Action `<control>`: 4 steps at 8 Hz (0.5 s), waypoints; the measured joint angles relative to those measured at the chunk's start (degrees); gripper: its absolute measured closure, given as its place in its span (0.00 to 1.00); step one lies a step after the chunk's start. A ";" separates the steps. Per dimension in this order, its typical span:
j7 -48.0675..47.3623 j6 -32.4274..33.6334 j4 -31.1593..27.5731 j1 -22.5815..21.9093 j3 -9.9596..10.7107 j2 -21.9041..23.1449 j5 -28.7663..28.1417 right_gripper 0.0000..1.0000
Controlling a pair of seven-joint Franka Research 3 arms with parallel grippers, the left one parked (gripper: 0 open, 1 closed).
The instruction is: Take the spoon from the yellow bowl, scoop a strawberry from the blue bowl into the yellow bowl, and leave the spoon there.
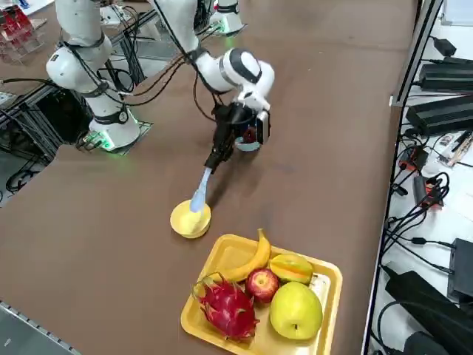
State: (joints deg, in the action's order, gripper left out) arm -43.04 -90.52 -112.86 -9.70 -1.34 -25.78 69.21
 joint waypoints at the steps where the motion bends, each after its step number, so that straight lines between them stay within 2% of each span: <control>1: 4.39 0.09 1.60 -0.26 -1.16 2.48 -4.88 0.89; 3: 9.94 0.85 4.56 -0.75 -2.25 6.08 -14.18 0.89; 4: 10.72 0.92 6.73 -0.78 -2.40 7.19 -20.91 0.89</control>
State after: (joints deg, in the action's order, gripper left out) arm -32.33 -89.59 -106.13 -10.48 -3.74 -18.60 48.30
